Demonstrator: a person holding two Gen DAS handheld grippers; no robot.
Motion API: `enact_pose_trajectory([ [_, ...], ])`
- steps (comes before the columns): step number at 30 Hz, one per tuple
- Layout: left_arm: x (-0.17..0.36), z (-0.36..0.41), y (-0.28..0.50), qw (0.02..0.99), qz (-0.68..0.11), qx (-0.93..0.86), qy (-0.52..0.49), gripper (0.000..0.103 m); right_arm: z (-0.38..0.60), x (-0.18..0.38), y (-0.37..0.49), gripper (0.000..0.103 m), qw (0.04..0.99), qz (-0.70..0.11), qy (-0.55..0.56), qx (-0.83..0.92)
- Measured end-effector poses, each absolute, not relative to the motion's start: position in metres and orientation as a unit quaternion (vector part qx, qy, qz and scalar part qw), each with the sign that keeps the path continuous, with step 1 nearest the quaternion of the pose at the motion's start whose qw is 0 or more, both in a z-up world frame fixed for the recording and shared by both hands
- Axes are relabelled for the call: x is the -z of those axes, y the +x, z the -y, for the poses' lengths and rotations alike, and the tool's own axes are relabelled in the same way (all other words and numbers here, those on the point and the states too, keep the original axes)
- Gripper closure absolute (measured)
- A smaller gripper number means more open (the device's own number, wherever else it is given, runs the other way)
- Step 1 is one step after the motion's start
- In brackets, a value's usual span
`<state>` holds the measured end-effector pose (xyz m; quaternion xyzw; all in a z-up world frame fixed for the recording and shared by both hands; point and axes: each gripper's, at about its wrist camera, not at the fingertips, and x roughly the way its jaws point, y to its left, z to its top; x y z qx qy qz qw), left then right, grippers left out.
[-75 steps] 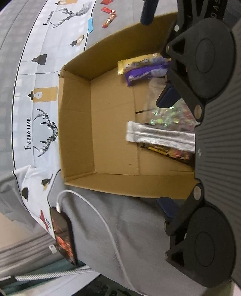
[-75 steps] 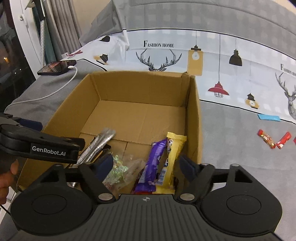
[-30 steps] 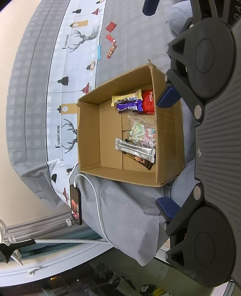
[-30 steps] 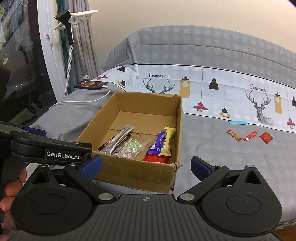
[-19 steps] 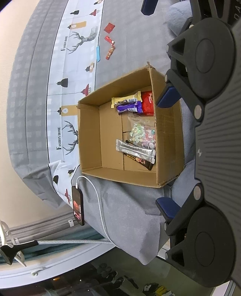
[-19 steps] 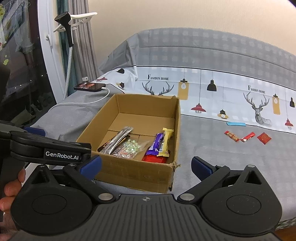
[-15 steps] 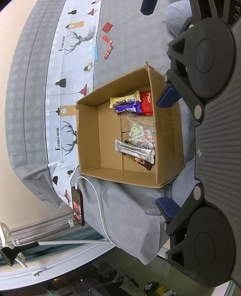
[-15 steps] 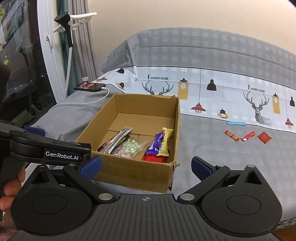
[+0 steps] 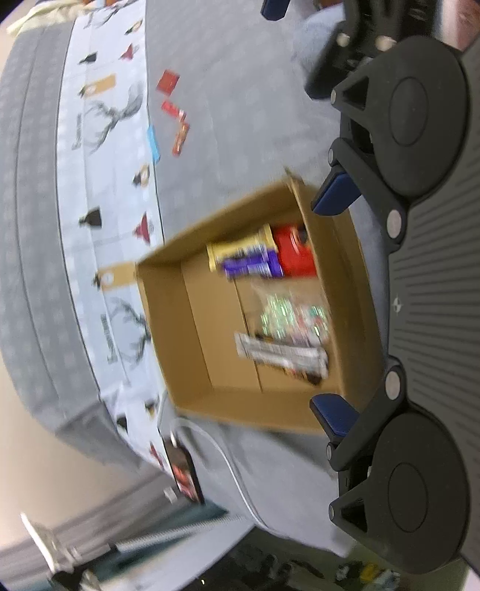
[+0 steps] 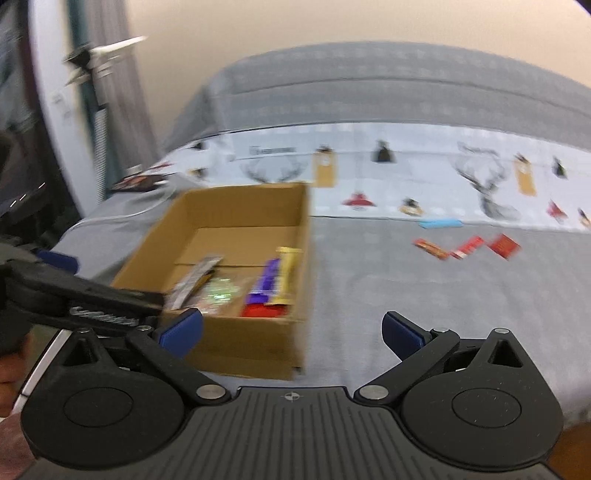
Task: Organize snacks
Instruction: 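Move both tools back toward the red snacks on the bed, then grasp the small wrapped candy with the left tool while the right tool grasps the red stick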
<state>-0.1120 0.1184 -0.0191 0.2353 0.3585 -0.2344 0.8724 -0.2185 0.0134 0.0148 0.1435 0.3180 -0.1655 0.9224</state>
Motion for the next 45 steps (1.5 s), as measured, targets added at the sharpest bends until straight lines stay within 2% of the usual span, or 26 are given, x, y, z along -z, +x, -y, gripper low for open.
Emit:
enact_pose_trajectory([
  [13,0.056,0.096,-0.038,0.829,-0.43,0.283,0.22,0.0,0.166,0.047,-0.256,0.0,0.837,-0.312,0.278,0.354],
  [24,0.158,0.281,0.07,0.798,-0.533,0.242,0.145,0.0,0.326,0.146,-0.167,0.0,0.796,-0.341,0.331,0.375],
  [28,0.207,0.328,0.094,0.784,-0.556,0.218,0.167,0.0,0.356,0.172,-0.135,0.0,0.789,-0.35,0.326,0.386],
  [31,0.227,0.332,0.105,0.784,-0.557,0.218,0.168,0.0,0.371,0.183,-0.125,0.0,0.79,-0.344,0.325,0.39],
  [40,0.228,0.27,0.131,0.788,-0.553,0.225,0.151,0.0,0.396,0.204,-0.082,0.0,0.809,-0.343,0.311,0.362],
  [45,0.226,0.276,0.141,0.797,-0.539,0.216,0.167,0.0,0.388,0.211,-0.044,0.0,0.83,-0.351,0.251,0.353],
])
